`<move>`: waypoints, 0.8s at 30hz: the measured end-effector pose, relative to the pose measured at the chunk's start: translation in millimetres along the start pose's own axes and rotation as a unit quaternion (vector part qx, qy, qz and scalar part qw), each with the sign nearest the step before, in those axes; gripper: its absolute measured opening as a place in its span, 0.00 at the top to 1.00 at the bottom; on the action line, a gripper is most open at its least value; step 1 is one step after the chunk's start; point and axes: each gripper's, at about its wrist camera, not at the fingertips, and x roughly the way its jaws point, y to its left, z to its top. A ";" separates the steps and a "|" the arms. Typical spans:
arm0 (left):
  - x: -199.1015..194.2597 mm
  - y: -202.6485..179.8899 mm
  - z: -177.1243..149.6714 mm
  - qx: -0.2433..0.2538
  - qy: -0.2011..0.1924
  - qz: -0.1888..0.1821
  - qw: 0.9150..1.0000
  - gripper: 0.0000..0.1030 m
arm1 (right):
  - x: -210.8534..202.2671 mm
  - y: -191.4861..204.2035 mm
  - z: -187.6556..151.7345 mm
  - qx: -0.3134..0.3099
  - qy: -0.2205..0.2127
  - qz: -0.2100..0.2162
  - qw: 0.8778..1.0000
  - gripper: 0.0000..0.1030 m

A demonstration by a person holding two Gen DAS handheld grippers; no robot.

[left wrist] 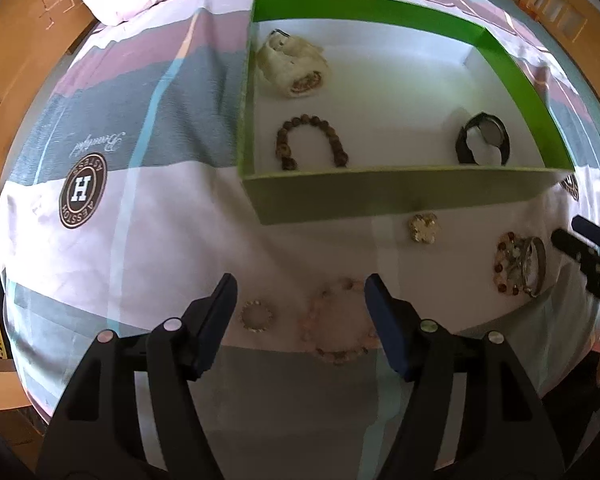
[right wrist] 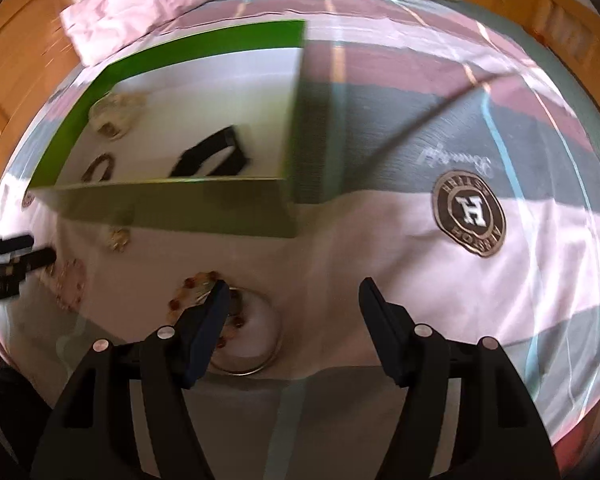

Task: Organize jewelry
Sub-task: 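Withdraw both tools and reach toward the silver ring and metal bangle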

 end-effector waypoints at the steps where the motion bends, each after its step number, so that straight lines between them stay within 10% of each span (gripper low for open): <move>1: 1.2 -1.0 -0.7 0.002 0.002 0.000 1.000 0.34 | 0.0 -1.9 0.4 0.006 0.002 0.007 1.000 0.35; 19: 4.2 -10.2 -7.7 0.016 0.013 0.009 1.000 0.20 | 24.8 52.2 -20.5 -0.127 0.047 -0.007 0.991 0.28; 24: 4.3 -13.3 -8.6 0.019 0.014 0.011 1.000 0.18 | 17.2 51.4 -19.2 -0.120 0.032 0.020 0.992 0.41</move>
